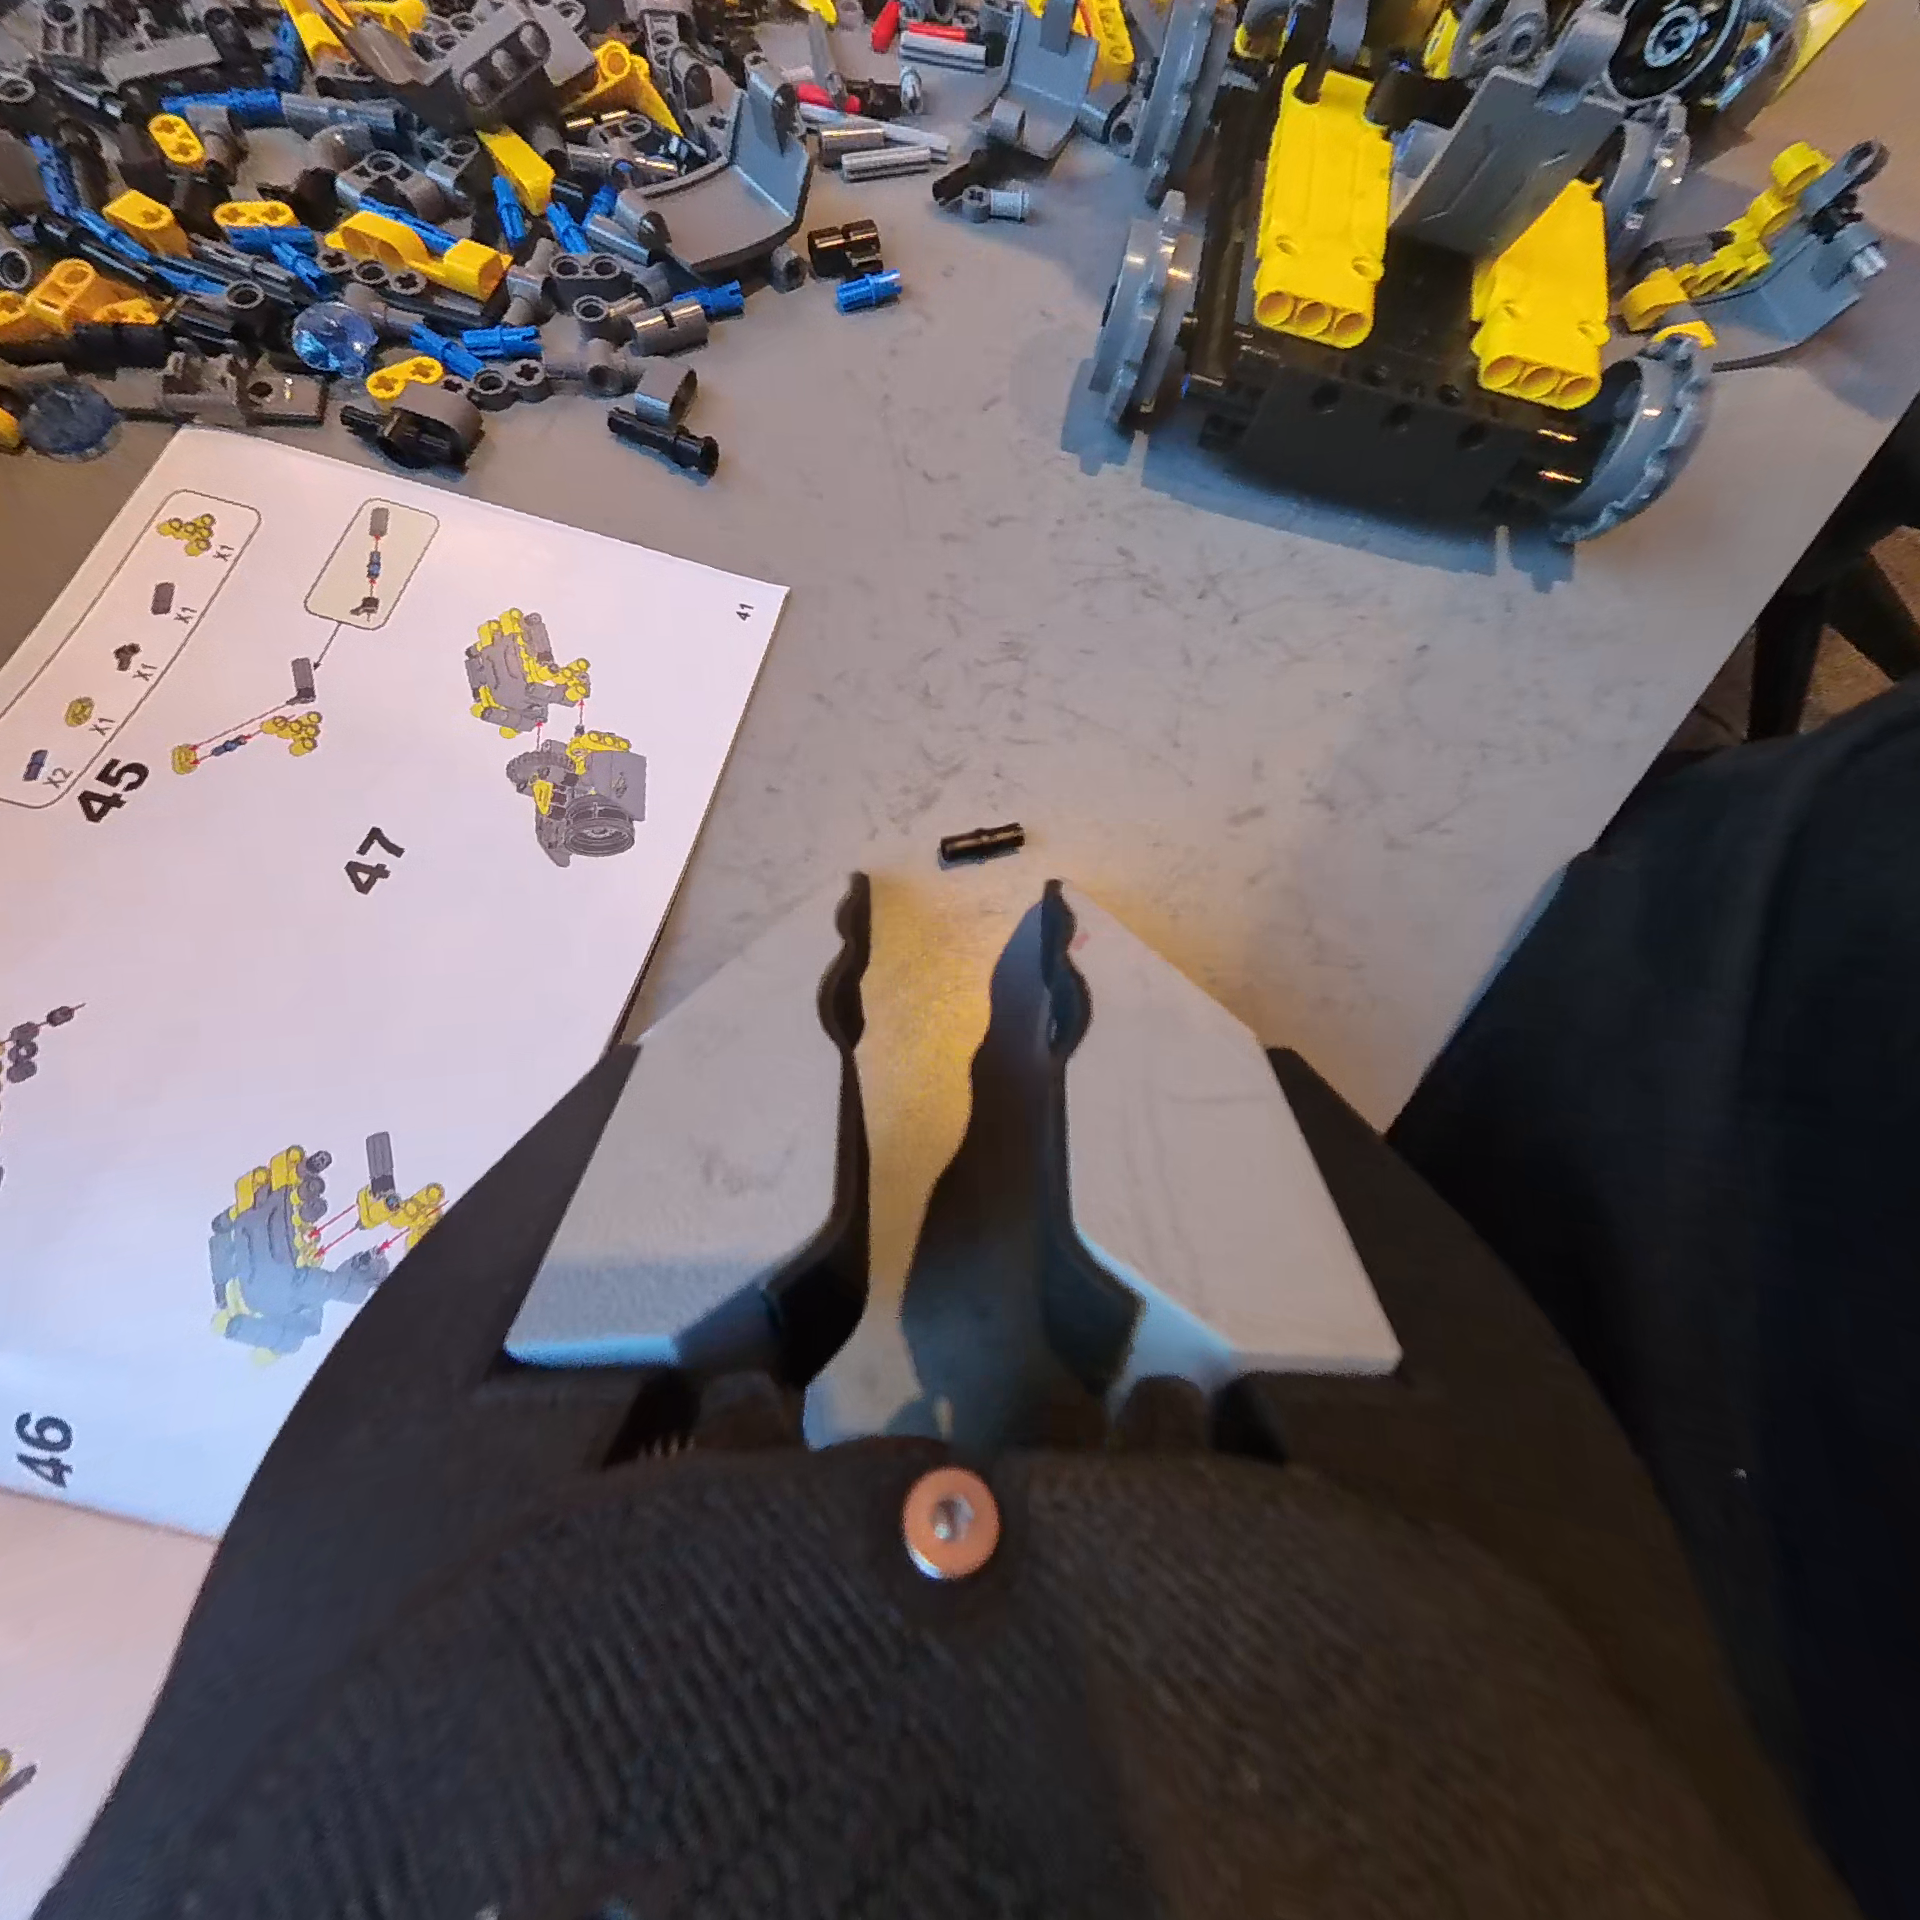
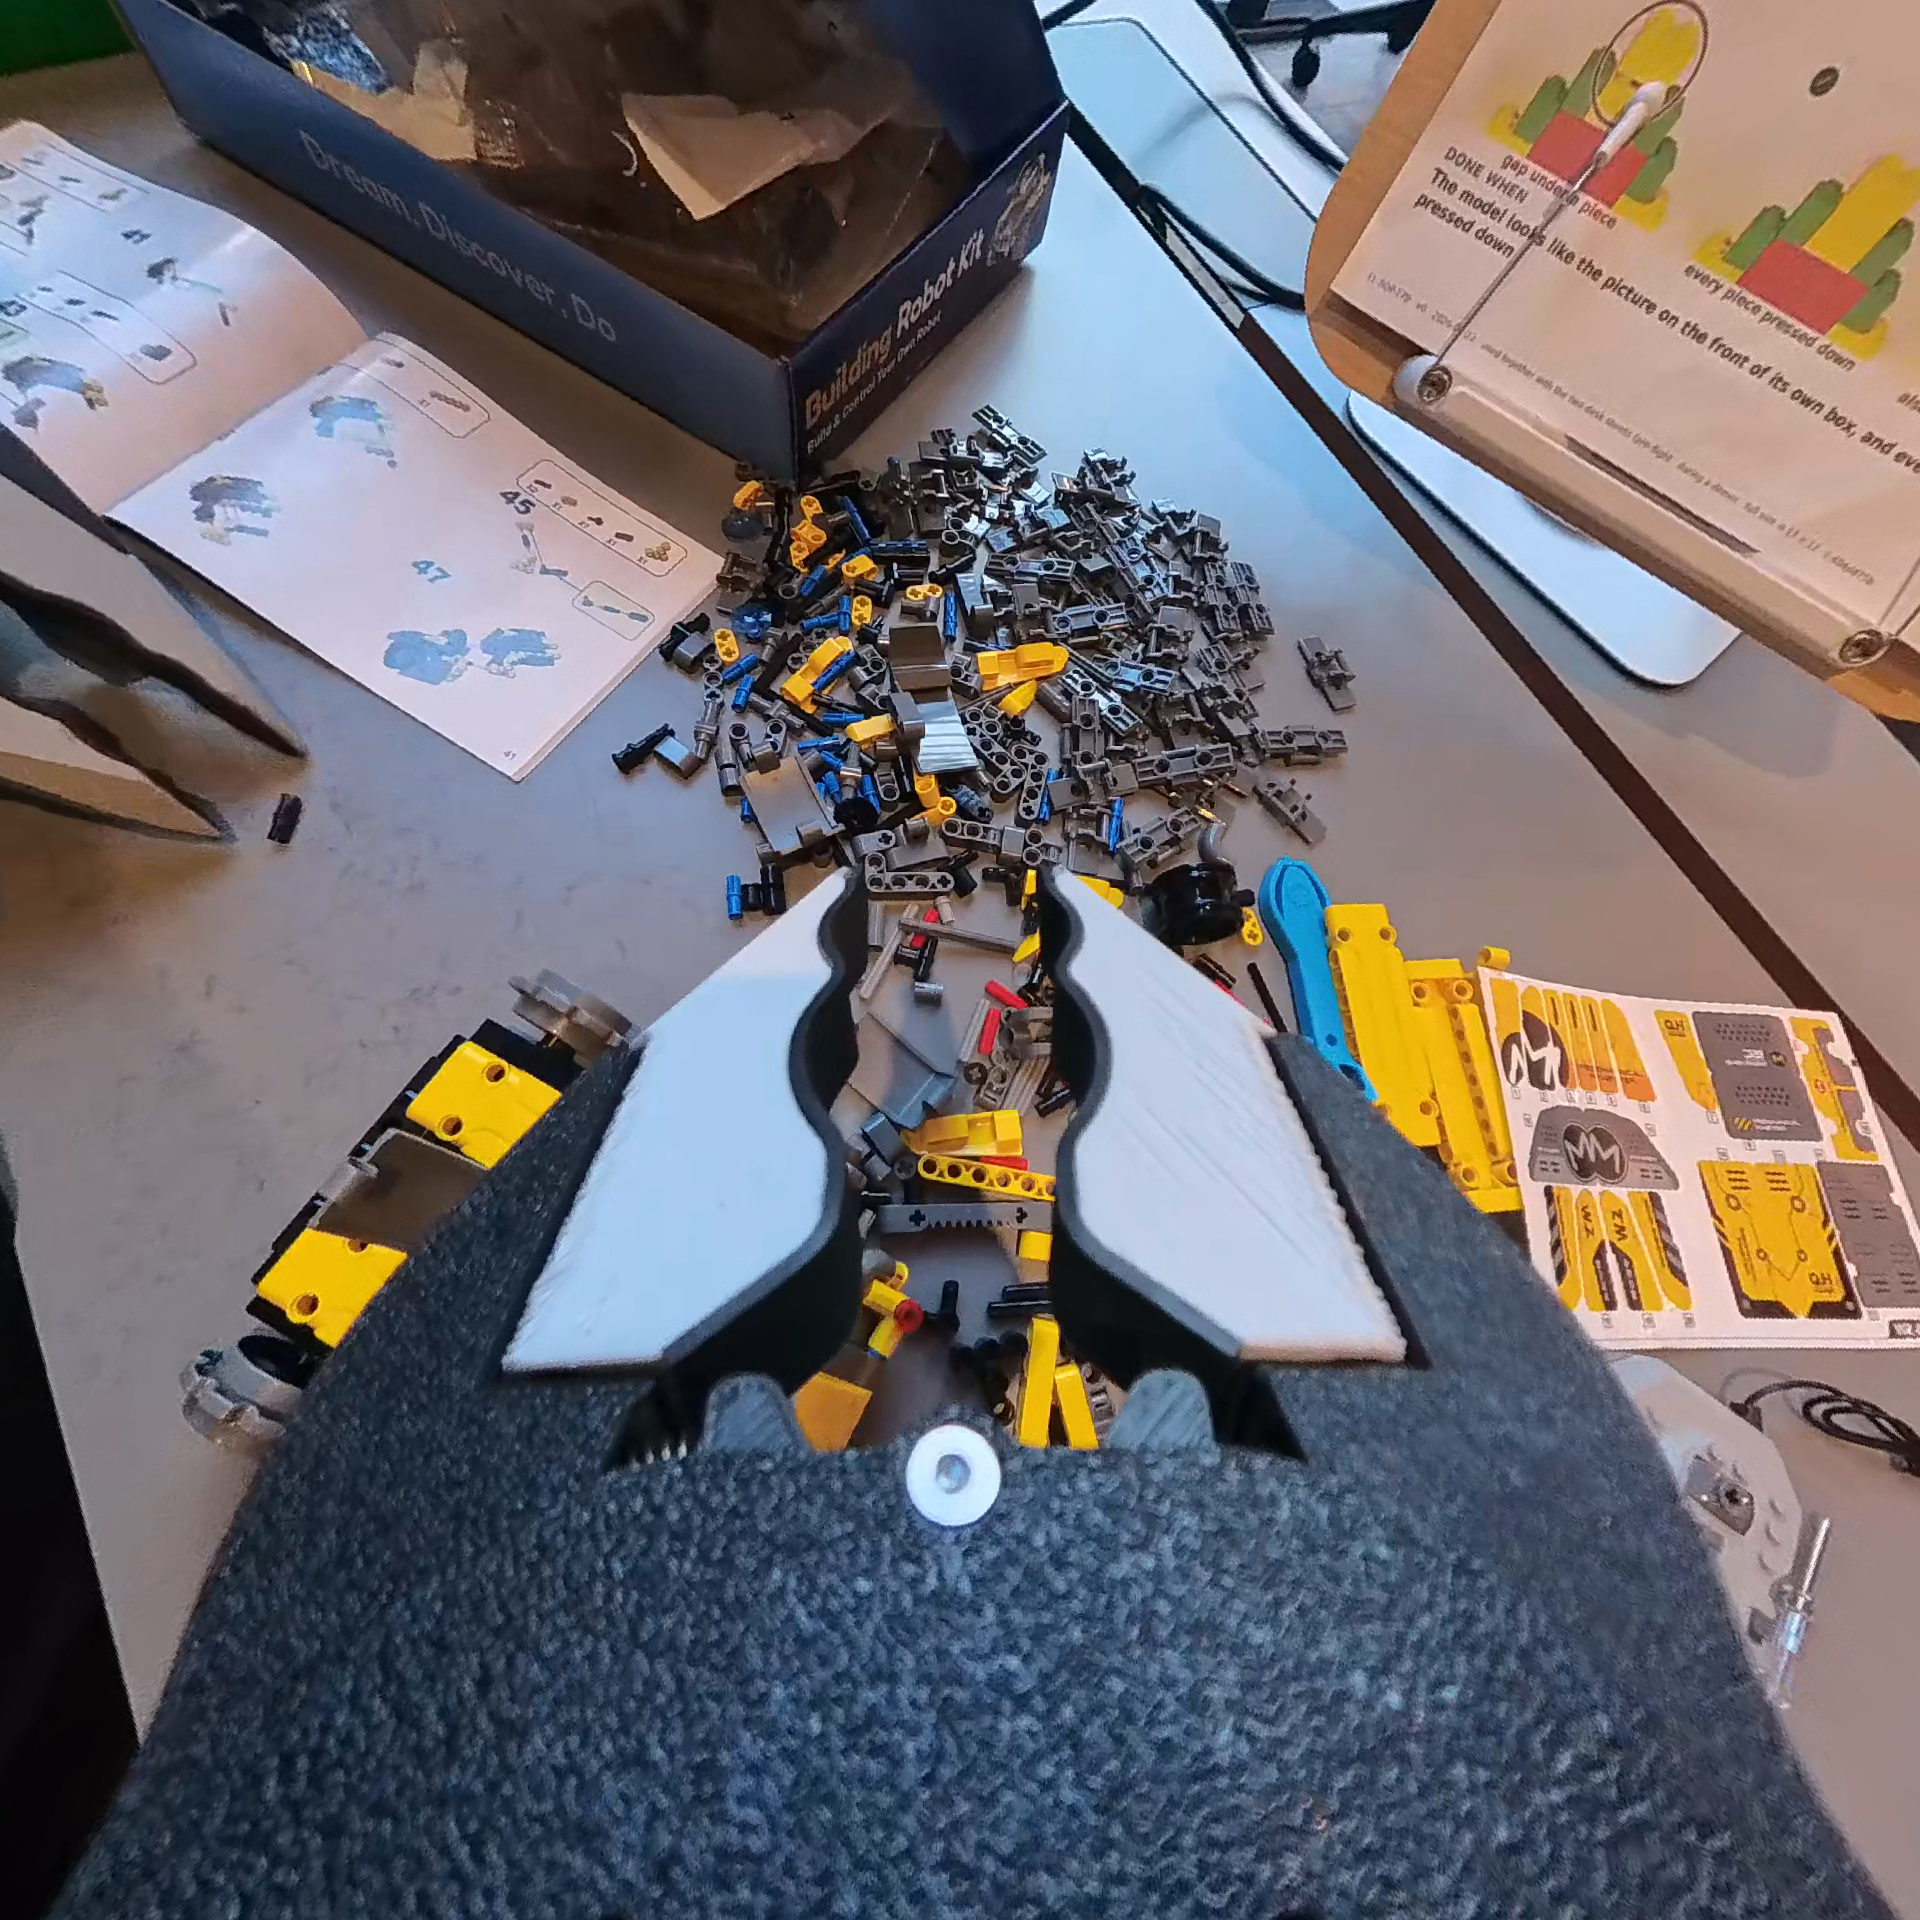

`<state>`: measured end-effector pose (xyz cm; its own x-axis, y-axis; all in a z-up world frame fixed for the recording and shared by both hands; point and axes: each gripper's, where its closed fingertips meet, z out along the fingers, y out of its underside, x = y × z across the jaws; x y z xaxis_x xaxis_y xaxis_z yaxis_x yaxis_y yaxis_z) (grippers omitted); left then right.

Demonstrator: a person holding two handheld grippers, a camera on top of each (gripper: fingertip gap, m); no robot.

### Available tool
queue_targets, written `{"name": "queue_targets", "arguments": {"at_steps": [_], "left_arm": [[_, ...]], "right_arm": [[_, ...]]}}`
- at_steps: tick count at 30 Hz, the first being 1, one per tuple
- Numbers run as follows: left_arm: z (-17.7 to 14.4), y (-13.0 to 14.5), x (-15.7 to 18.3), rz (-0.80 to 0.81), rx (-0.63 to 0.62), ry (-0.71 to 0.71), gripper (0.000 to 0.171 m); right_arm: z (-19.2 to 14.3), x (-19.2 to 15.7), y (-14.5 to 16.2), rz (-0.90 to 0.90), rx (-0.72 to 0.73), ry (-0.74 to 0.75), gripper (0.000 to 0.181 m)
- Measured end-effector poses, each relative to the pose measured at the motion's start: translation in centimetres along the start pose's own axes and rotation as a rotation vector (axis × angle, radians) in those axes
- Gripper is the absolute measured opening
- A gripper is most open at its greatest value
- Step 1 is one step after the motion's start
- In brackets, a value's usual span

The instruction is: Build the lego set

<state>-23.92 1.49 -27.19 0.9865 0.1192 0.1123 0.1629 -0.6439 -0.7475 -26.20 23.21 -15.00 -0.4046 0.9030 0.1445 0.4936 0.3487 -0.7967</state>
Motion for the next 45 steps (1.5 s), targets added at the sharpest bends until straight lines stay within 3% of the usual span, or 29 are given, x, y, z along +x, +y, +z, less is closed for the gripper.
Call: {"name": "queue_targets", "arguments": {"at_steps": [12, 17, 22, 28, 32, 36, 40, 45], "left_arm": [[-0.4, 0.1, -0.2, -0.009, 0.026, -0.007, 0.039], [-0.4, 0.1, -0.2, -0.021, 0.035, 0.007, 0.039], [-0.4, 0.0, -0.2, -0.022, 0.039, 0.008, 0.038], [-0.5, -0.1, -0.2, -0.037, 0.047, 0.024, 0.038], [-0.5, -0.1, -0.2, -0.041, 0.051, 0.032, 0.038], [-0.5, -0.1, -0.1, -0.043, 0.053, 0.04, 0.038], [-0.6, -0.2, -0.1, -0.05, 0.056, 0.045, 0.038], [-0.6, -0.2, -0.2, -0.055, 0.057, 0.045, 0.038]], "right_arm": [[2.2, 0.9, 2.0, 0.011, -0.111, -0.073, 0.027], [5.1, 0.9, 3.6, -0.044, -0.259, -0.145, 0.022], [8.5, -1.5, 4.6, -0.123, -0.417, -0.359, 0.021], [12.3, -2.3, 5.4, -0.211, -0.529, -0.399, 0.02], [12.7, -0.3, 5.1, -0.232, -0.555, -0.306, 0.009], [11.7, -0.8, 3.7, -0.188, -0.508, -0.36, 0.01], [10.8, -2.5, 5.9, -0.192, -0.567, -0.437, 0.01], [10.5, -2.9, 7.5, -0.194, -0.59, -0.432, 0.01]]}}
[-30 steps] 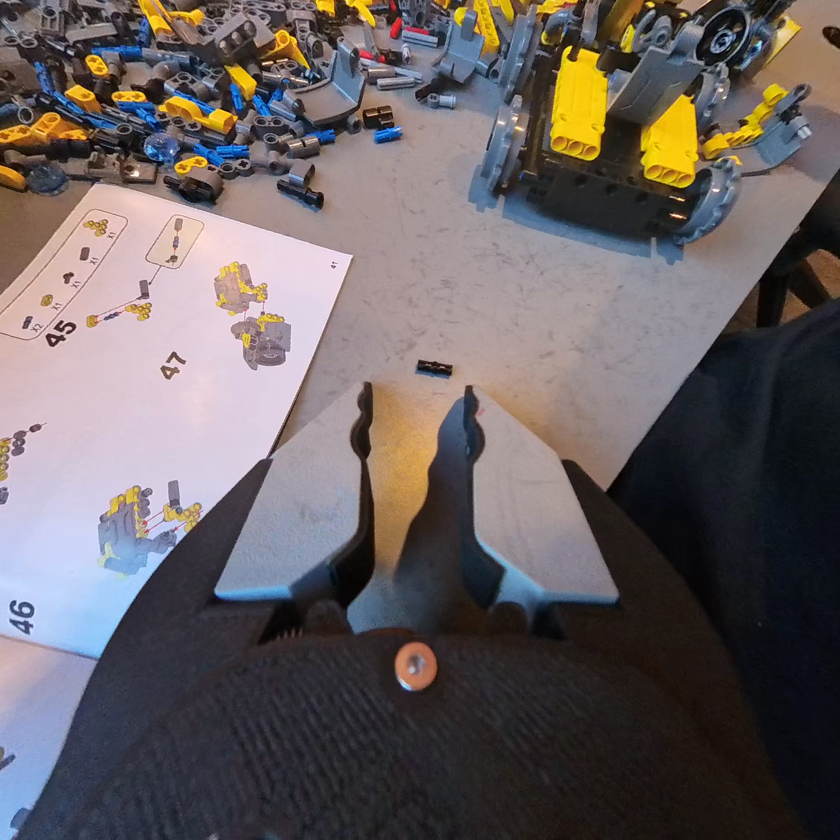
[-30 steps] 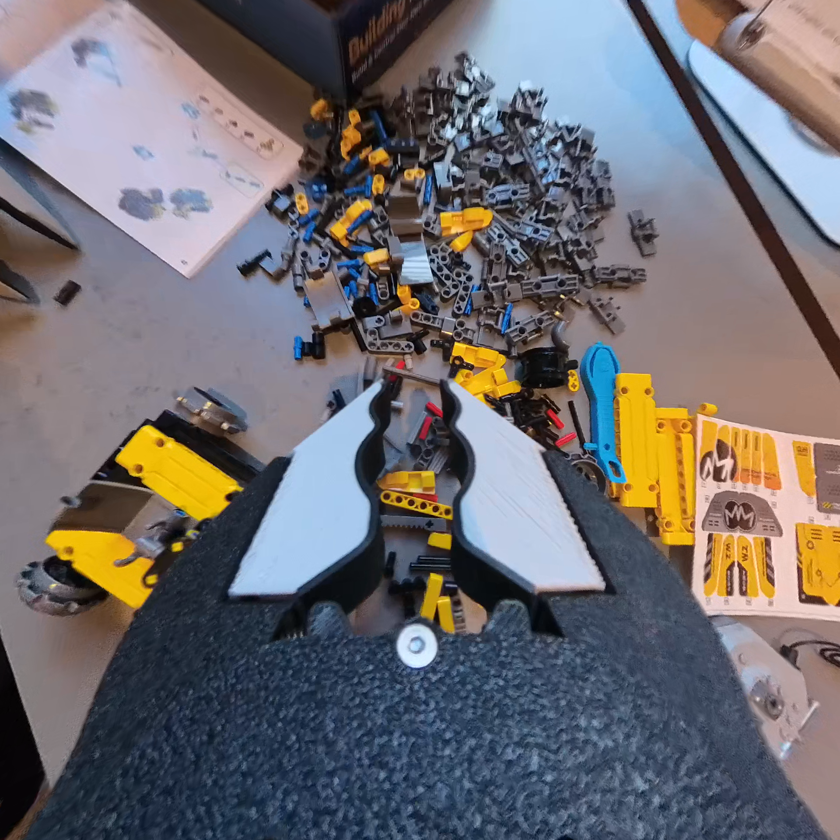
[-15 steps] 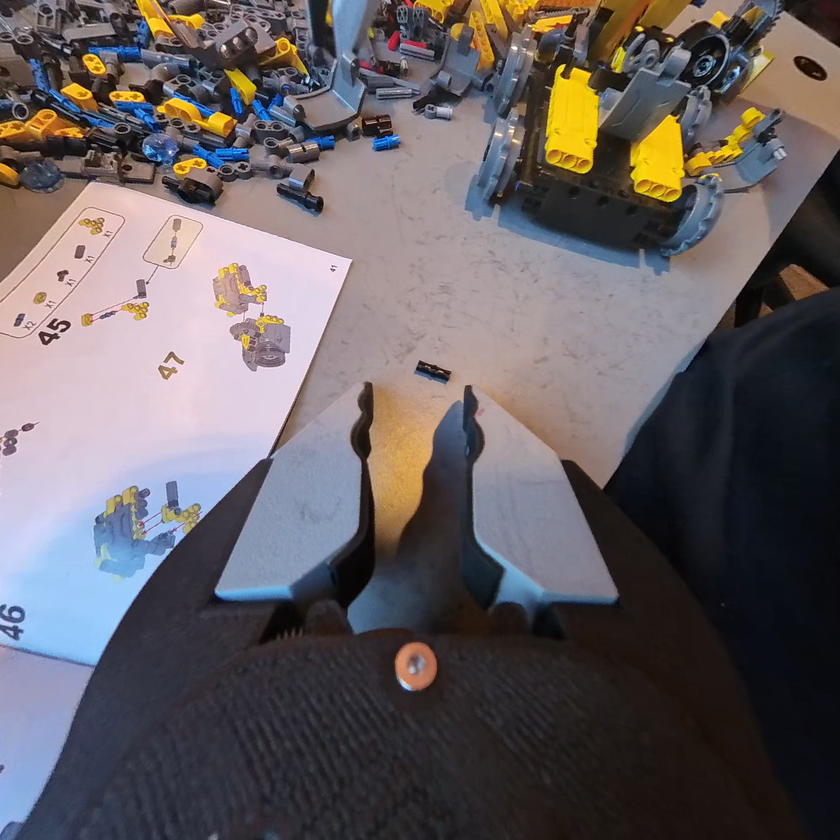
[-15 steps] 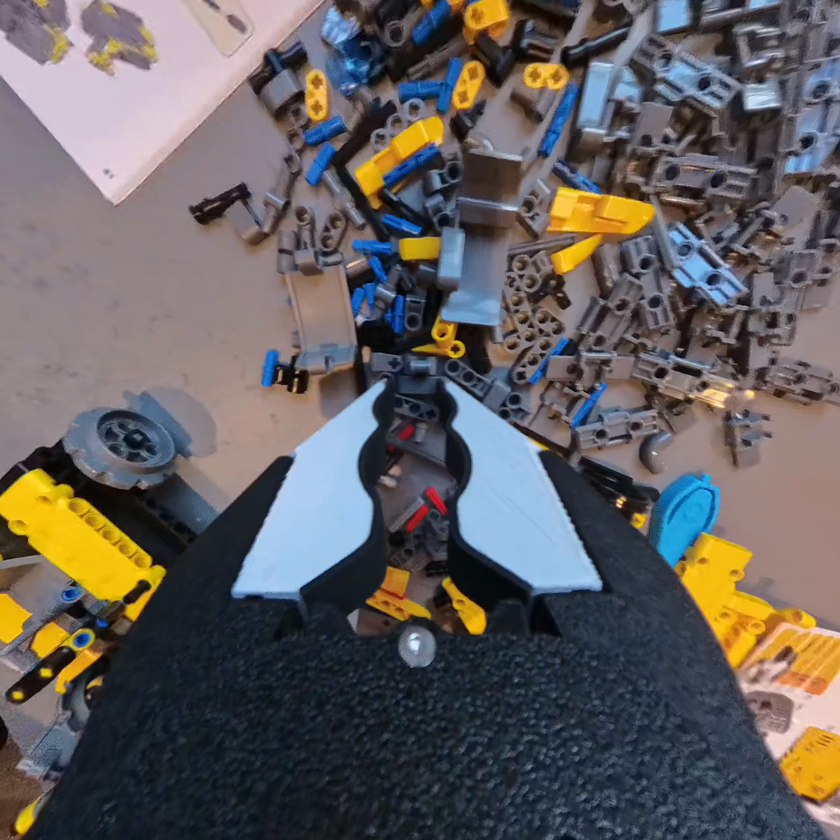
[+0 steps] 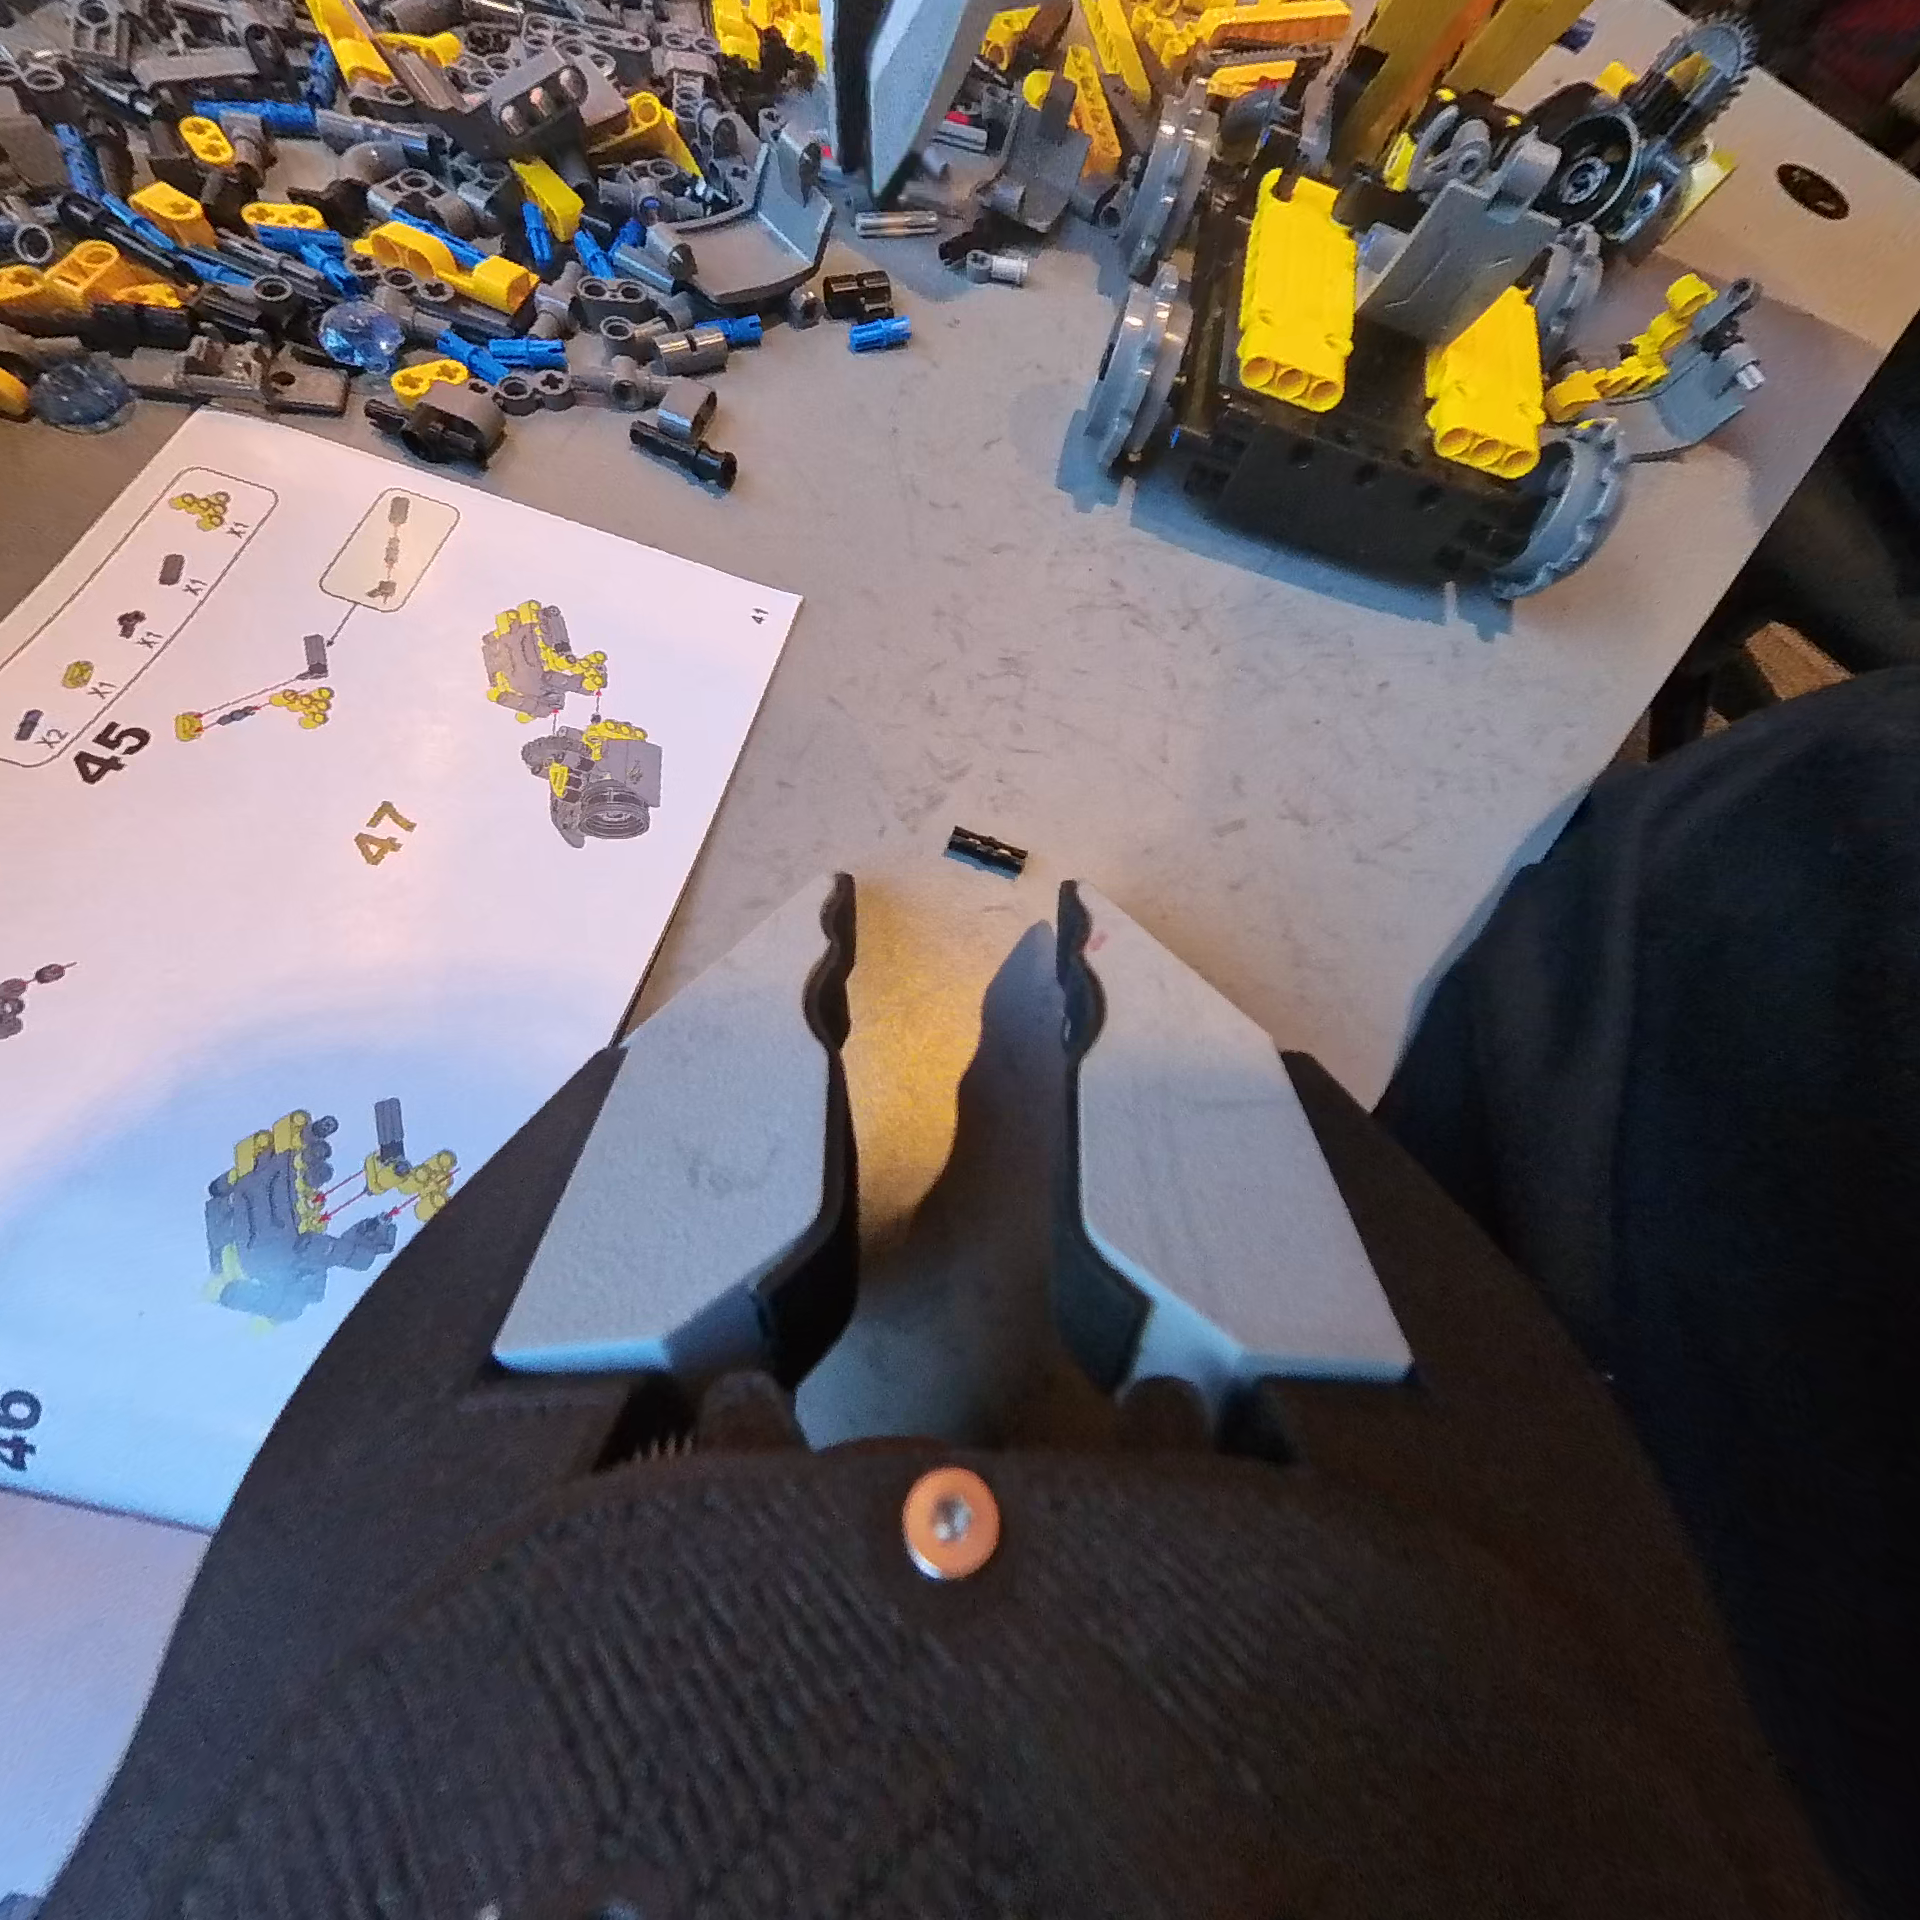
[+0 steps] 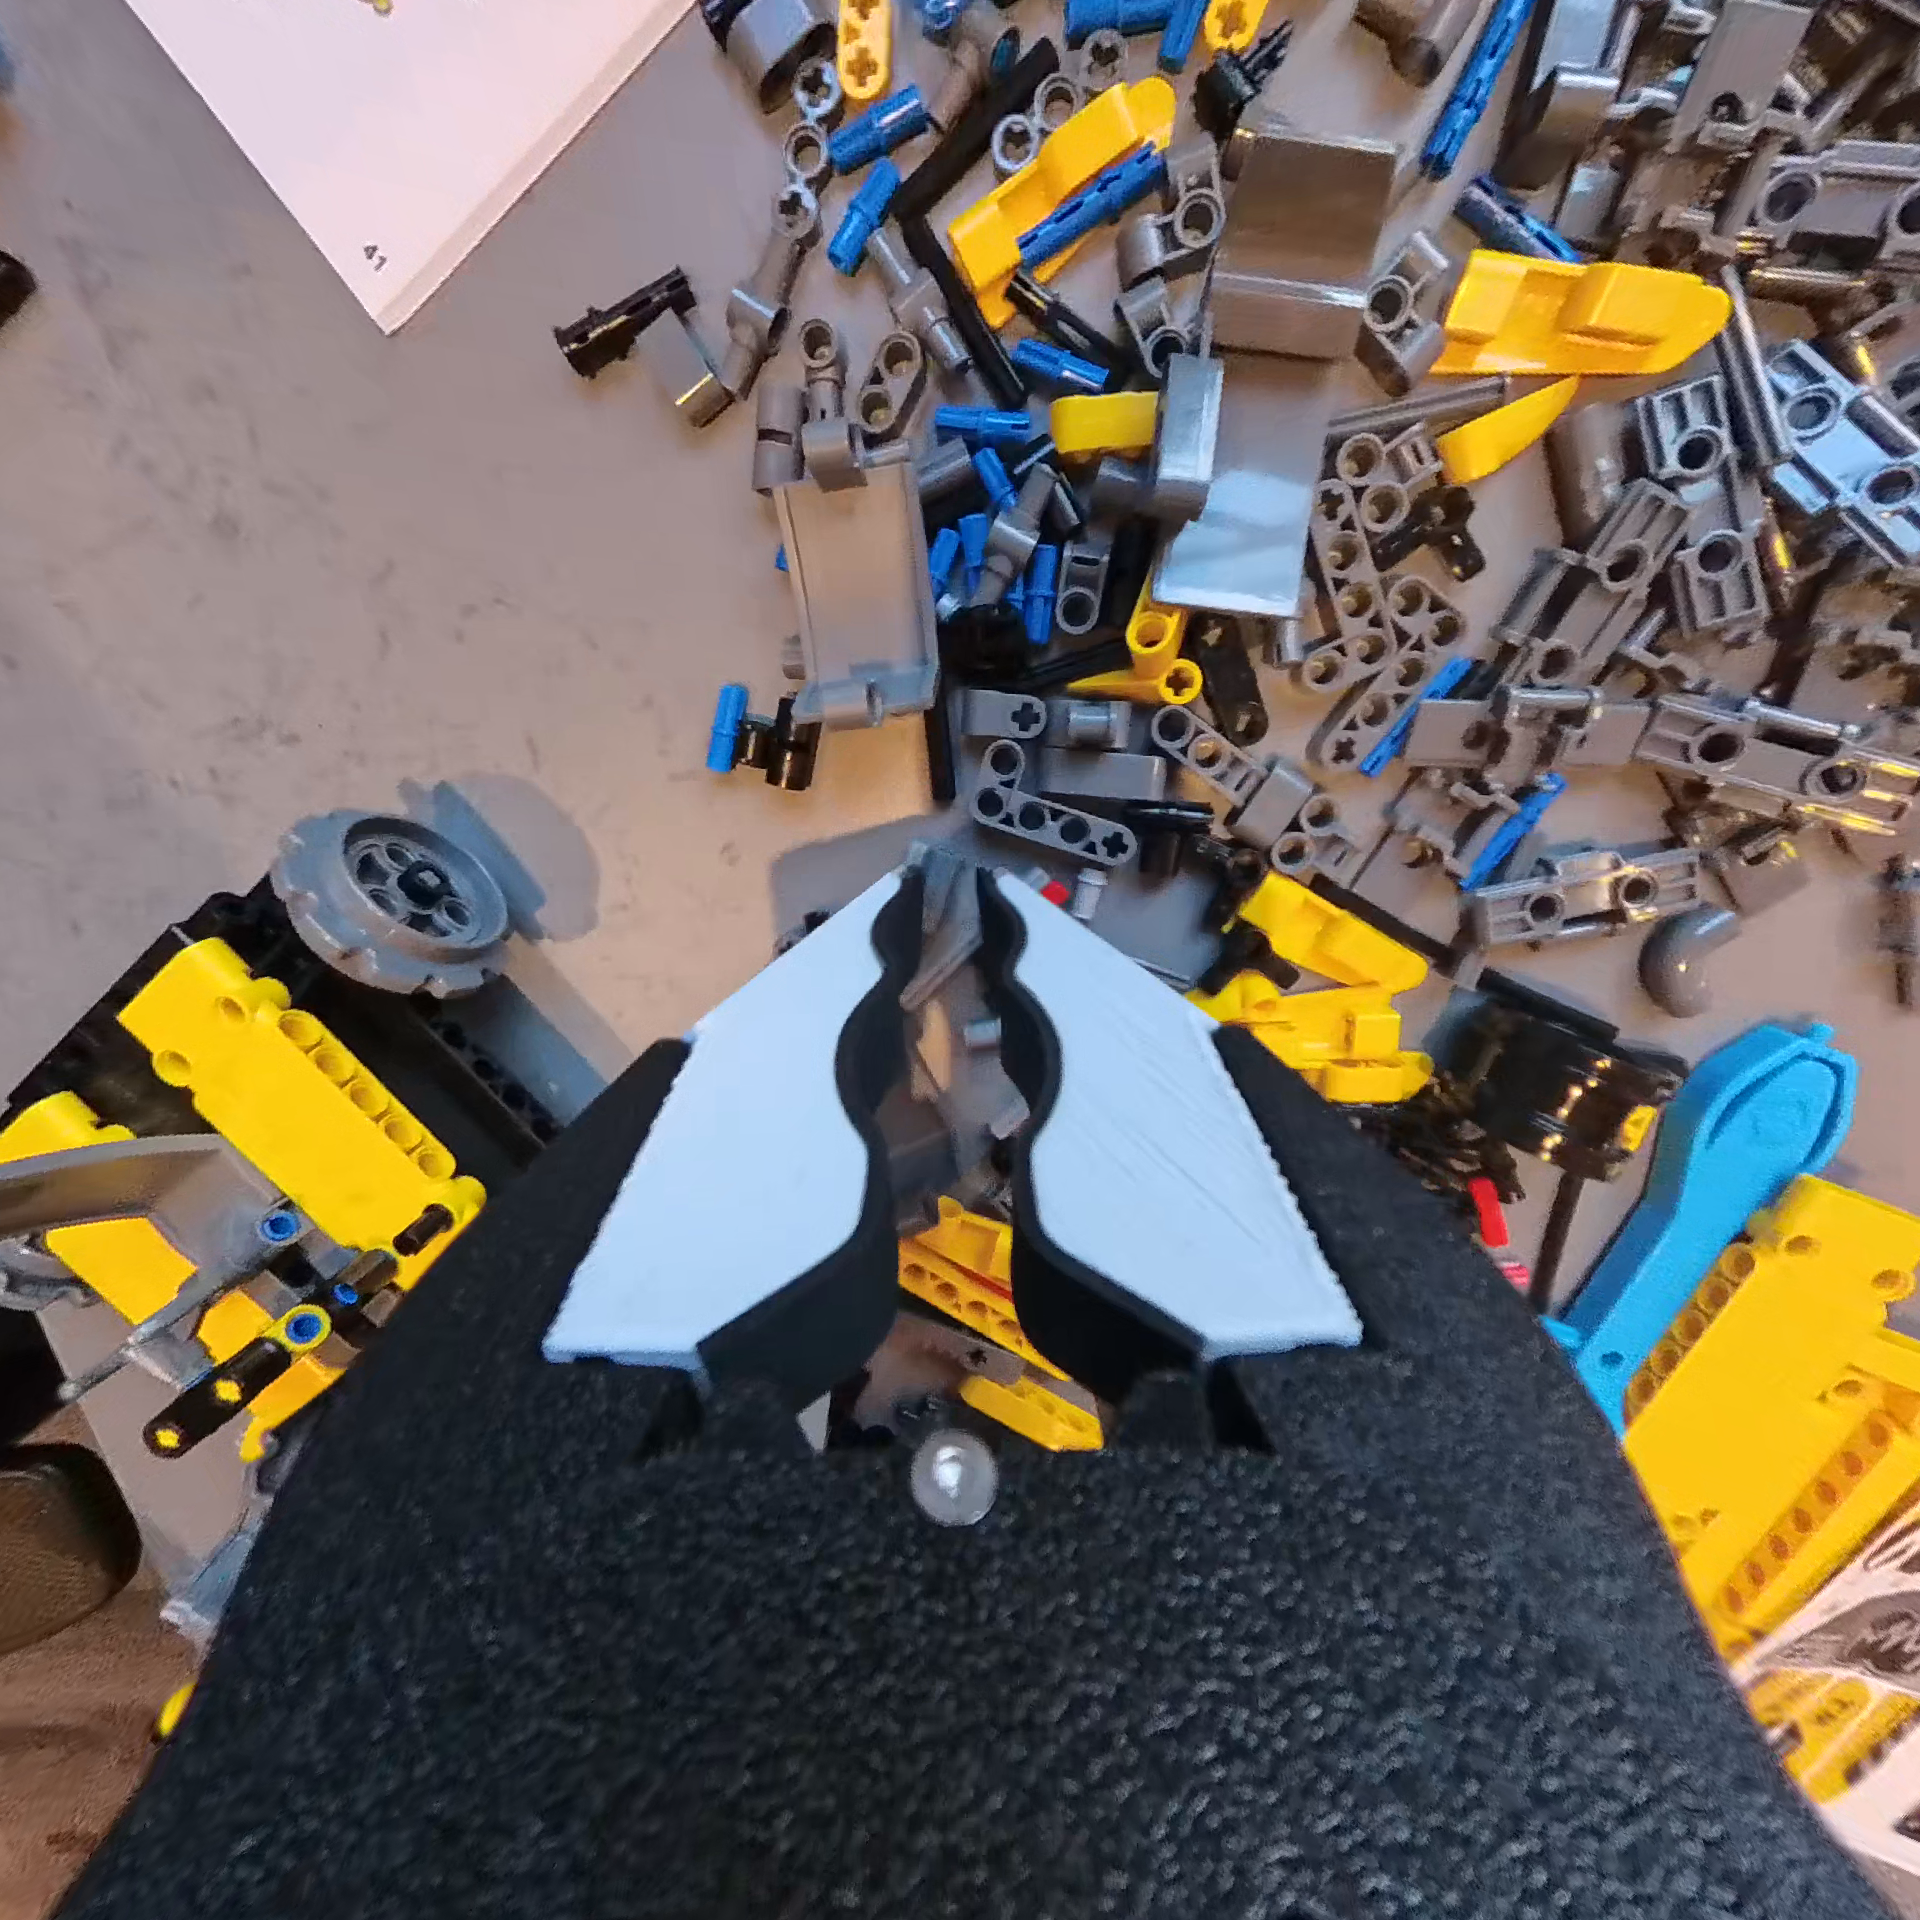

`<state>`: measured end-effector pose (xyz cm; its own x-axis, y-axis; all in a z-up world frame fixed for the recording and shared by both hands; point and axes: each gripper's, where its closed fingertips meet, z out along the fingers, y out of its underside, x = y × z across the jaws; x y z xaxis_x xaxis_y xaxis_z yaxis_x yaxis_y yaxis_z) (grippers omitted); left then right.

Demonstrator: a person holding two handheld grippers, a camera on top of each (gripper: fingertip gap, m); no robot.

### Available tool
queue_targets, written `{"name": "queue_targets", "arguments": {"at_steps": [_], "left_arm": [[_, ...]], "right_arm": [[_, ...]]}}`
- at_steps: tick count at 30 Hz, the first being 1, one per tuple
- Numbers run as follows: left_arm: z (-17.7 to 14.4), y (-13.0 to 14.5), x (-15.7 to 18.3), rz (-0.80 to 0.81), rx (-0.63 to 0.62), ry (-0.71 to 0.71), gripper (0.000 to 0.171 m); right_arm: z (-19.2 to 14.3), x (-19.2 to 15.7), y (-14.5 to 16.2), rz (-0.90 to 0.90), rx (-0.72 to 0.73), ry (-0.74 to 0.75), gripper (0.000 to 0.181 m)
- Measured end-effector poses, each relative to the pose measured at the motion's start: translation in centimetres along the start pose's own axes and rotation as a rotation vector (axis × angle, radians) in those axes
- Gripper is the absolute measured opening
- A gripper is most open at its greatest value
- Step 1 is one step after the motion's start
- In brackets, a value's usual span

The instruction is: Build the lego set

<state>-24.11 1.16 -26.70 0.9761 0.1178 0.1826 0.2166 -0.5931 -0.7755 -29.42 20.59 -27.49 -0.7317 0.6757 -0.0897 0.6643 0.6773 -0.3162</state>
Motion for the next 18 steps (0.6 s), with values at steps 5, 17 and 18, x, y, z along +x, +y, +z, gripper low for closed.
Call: {"name": "queue_targets", "arguments": {"at_steps": [5, 17, 18], "left_arm": [[0.0, 0.0, 0.0, 0.0, 0.0, 0.0, 0.037], [0.0, 0.0, 0.1, 0.0, 0.001, 0.008, 0.037], [0.0, 0.0, 0.1, 0.0, 0.001, 0.008, 0.037]], "right_arm": [[0.4, 0.4, 0.4, 0.001, -0.03, 0.034, 0.011], [-2.9, -4.5, -3.7, -0.219, 0.285, -0.063, 0.007], [-3.7, -5.7, -4.7, -0.278, 0.347, -0.063, 0.007]]}}
